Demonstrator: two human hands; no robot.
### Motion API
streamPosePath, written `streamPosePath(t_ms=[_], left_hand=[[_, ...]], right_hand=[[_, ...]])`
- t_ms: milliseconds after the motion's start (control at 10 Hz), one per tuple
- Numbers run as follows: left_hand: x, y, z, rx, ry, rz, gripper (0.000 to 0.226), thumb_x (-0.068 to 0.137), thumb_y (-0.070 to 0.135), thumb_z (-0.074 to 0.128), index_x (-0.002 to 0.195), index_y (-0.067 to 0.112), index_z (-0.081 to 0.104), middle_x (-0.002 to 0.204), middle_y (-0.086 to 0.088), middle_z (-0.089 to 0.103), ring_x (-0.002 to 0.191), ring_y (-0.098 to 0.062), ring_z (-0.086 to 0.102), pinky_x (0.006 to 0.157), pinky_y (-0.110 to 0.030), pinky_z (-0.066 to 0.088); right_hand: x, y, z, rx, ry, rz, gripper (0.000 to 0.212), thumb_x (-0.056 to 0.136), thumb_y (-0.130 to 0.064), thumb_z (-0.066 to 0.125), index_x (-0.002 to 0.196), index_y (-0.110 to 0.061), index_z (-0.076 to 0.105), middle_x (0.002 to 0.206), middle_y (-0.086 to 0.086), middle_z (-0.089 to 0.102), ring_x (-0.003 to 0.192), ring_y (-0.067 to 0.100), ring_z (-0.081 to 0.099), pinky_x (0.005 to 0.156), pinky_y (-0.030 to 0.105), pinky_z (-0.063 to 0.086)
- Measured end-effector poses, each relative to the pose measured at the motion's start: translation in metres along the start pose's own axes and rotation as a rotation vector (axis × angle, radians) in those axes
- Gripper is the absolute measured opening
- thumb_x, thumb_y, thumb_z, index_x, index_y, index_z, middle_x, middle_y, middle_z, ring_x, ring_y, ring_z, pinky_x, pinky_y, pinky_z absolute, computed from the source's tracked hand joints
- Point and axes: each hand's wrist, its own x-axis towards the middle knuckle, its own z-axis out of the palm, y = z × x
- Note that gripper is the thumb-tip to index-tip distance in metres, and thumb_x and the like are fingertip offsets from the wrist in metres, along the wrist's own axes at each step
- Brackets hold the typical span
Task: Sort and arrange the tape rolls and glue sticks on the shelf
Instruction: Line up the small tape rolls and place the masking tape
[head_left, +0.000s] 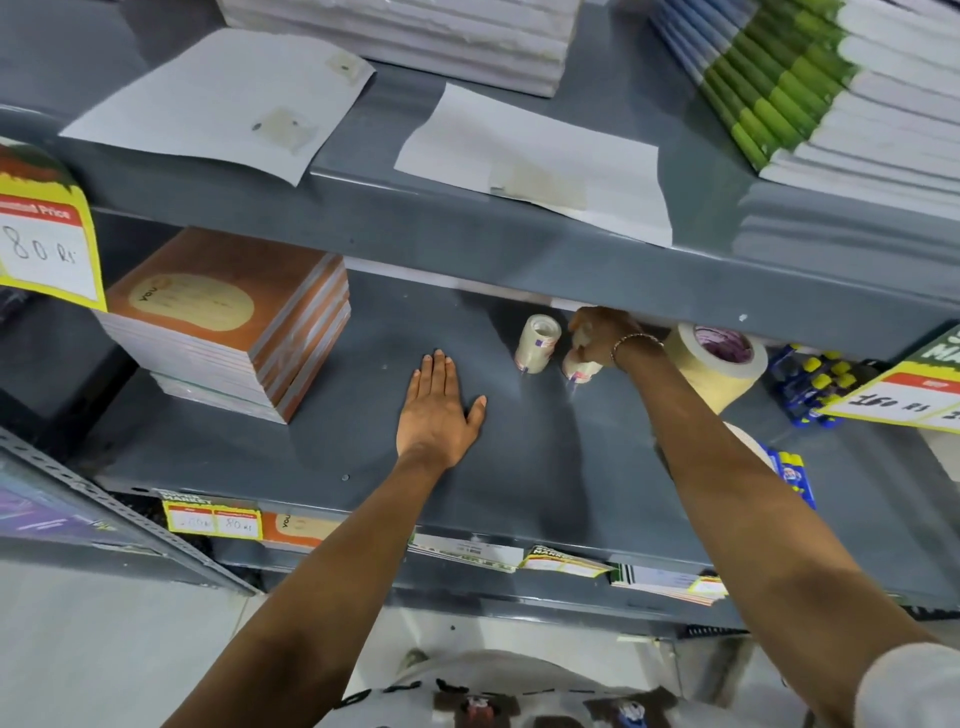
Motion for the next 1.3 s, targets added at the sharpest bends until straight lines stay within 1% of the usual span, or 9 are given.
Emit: streamPosePath(t_ms=[500, 600, 700, 800, 900, 1000, 1100, 1200, 1300], left_hand=[[0.0, 0.0, -0.002, -0.008, 0.0, 0.001, 0.078, 0.095, 0.057, 0.014, 0.15, 0.003, 0.0, 0.161, -0.012, 0.002, 0.149, -0.024, -0.002, 0.12, -0.032, -0.002], [-0.001, -0.001, -0.002, 0.005, -0.007, 0.0, 0.078, 0.095, 0.057, 0.013, 0.15, 0.003, -0.001, 0.161, -0.012, 0.0, 0.149, -0.024, -0.003, 0.12, -0.033, -0.003], [0.0, 0.0, -0.002, 0.026, -0.021, -0.001, 0.078, 0.095, 0.056, 0.01, 0.15, 0.003, -0.004, 0.161, -0.013, -0.004, 0.149, -0.024, -0.006, 0.12, -0.033, -0.004], [0.0, 0.001, -0.003, 0.032, -0.042, 0.001, 0.077, 0.096, 0.056, 0.01, 0.149, 0.002, -0.006, 0.161, -0.013, -0.006, 0.148, -0.024, -0.008, 0.12, -0.033, -0.005], [0.001, 0.003, -0.006, 0.042, -0.087, -0.007, 0.077, 0.097, 0.055, 0.011, 0.149, 0.002, -0.009, 0.16, -0.014, -0.011, 0.148, -0.025, -0.011, 0.121, -0.035, -0.005], [0.0, 0.018, -0.011, 0.02, -0.136, -0.083, 0.078, 0.097, 0.052, 0.014, 0.147, -0.003, -0.008, 0.158, -0.02, -0.012, 0.147, -0.029, -0.013, 0.121, -0.038, -0.004], [-0.017, 0.05, -0.004, -0.002, -0.115, -0.023, 0.078, 0.098, 0.05, 0.018, 0.147, -0.006, -0.004, 0.158, -0.024, -0.008, 0.147, -0.032, -0.01, 0.121, -0.04, -0.003], [-0.039, 0.101, 0.015, -0.07, -0.14, 0.241, 0.075, 0.099, 0.048, 0.022, 0.148, -0.004, -0.001, 0.159, -0.021, -0.008, 0.148, -0.03, -0.01, 0.121, -0.037, -0.006], [-0.041, 0.15, 0.031, -0.094, -0.185, 0.423, 0.072, 0.1, 0.046, 0.023, 0.149, -0.001, 0.0, 0.159, -0.017, -0.008, 0.148, -0.026, -0.01, 0.119, -0.032, -0.01]], right_hand=[[-0.007, 0.004, -0.002, 0.142, 0.001, 0.046, 0.058, 0.079, -0.018, 0.072, 0.131, -0.01, 0.051, 0.138, 0.014, 0.05, 0.127, 0.033, 0.046, 0.108, 0.037, 0.039], [-0.007, 0.006, -0.002, 0.187, -0.005, 0.059, 0.051, 0.079, -0.018, 0.071, 0.126, -0.008, 0.055, 0.129, 0.014, 0.056, 0.121, 0.033, 0.051, 0.1, 0.032, 0.041], [-0.014, 0.011, -0.004, 0.302, -0.002, 0.084, 0.023, 0.085, -0.023, 0.065, 0.104, -0.01, 0.069, 0.098, 0.005, 0.062, 0.107, 0.028, 0.058, 0.082, 0.022, 0.04], [-0.032, 0.025, -0.008, 0.451, 0.129, 0.081, 0.03, 0.086, -0.028, 0.059, 0.06, -0.034, 0.074, 0.081, -0.005, 0.064, 0.086, 0.018, 0.061, 0.075, 0.017, 0.042], [-0.049, 0.053, -0.006, 0.402, 0.285, 0.186, 0.035, 0.091, -0.041, 0.051, 0.121, -0.026, 0.063, 0.133, 0.005, 0.058, 0.126, 0.026, 0.05, 0.106, 0.034, 0.037], [-0.078, 0.092, 0.012, 0.317, 0.437, 0.252, 0.034, 0.094, -0.025, 0.049, 0.124, -0.012, 0.058, 0.134, 0.01, 0.057, 0.13, 0.028, 0.047, 0.101, 0.032, 0.04], [-0.11, 0.122, 0.032, 0.407, 0.572, 0.348, 0.015, 0.092, -0.01, 0.05, 0.101, -0.012, 0.061, 0.121, 0.018, 0.061, 0.124, 0.034, 0.052, 0.086, 0.034, 0.043], [-0.124, 0.153, 0.047, 0.338, 0.533, 0.401, 0.019, 0.089, -0.006, 0.053, 0.098, -0.001, 0.069, 0.114, 0.027, 0.066, 0.107, 0.043, 0.06, 0.084, 0.043, 0.046], [-0.134, 0.166, 0.068, 0.296, 0.332, 0.334, 0.024, 0.091, -0.016, 0.055, 0.104, -0.002, 0.07, 0.114, 0.025, 0.066, 0.103, 0.039, 0.063, 0.085, 0.041, 0.047]])
